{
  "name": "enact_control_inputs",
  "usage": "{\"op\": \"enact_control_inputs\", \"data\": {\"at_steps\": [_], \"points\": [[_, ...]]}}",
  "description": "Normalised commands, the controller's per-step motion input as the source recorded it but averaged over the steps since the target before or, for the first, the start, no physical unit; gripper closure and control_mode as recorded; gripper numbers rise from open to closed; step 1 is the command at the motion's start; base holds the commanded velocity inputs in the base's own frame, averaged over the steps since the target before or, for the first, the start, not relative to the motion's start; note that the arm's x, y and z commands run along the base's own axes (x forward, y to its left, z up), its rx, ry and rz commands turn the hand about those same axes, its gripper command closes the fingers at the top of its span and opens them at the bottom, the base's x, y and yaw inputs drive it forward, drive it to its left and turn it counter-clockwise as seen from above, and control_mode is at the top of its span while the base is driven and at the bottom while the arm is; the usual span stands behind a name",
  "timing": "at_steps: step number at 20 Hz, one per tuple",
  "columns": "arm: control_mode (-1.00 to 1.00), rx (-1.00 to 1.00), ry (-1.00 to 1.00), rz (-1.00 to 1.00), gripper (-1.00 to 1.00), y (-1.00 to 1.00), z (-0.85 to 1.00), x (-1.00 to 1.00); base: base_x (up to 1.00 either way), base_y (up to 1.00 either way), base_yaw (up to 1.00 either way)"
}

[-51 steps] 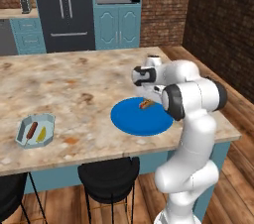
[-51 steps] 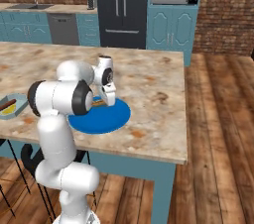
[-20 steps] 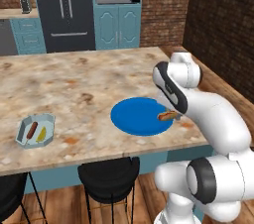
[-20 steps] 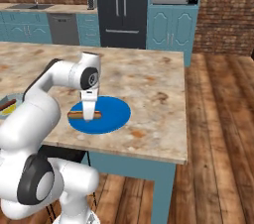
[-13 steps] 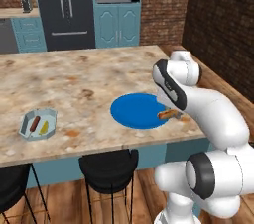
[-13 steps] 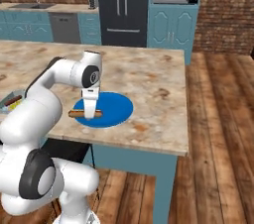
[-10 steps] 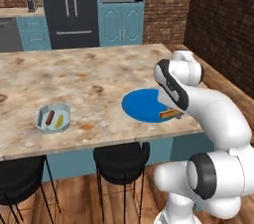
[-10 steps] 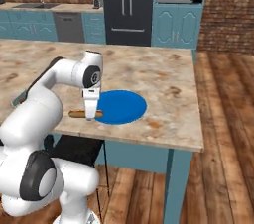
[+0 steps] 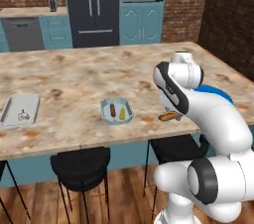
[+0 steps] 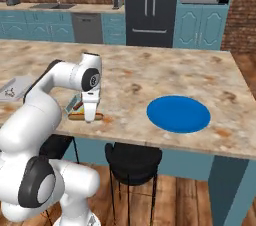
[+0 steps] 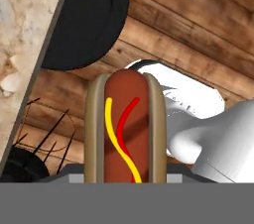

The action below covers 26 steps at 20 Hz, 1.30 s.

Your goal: Place one cooked food and one vegetable from the large plate to each tupperware container.

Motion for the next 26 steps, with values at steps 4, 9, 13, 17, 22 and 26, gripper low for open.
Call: {"op": "enact_control_inputs", "data": {"at_steps": [4, 9, 13, 17, 22, 26], "points": [[1.0, 0.0, 0.0, 0.0, 1.0, 0.0, 0.0, 0.0, -0.1, 1.0, 0.0], [1.0, 0.0, 0.0, 0.0, 1.0, 0.0, 0.0, 0.0, -0.02, 1.0, 0.0], [1.0, 0.0, 0.0, 0.0, 1.0, 0.0, 0.0, 0.0, 0.0, 1.0, 0.0], [1.0, 0.0, 0.0, 0.0, 1.0, 0.0, 0.0, 0.0, 0.08, 1.0, 0.18], [1.0, 0.0, 0.0, 0.0, 1.0, 0.0, 0.0, 0.0, 0.2, 0.75, 0.11], [1.0, 0.0, 0.0, 0.0, 1.0, 0.0, 0.0, 0.0, 0.44, 0.08, -0.07]]}}
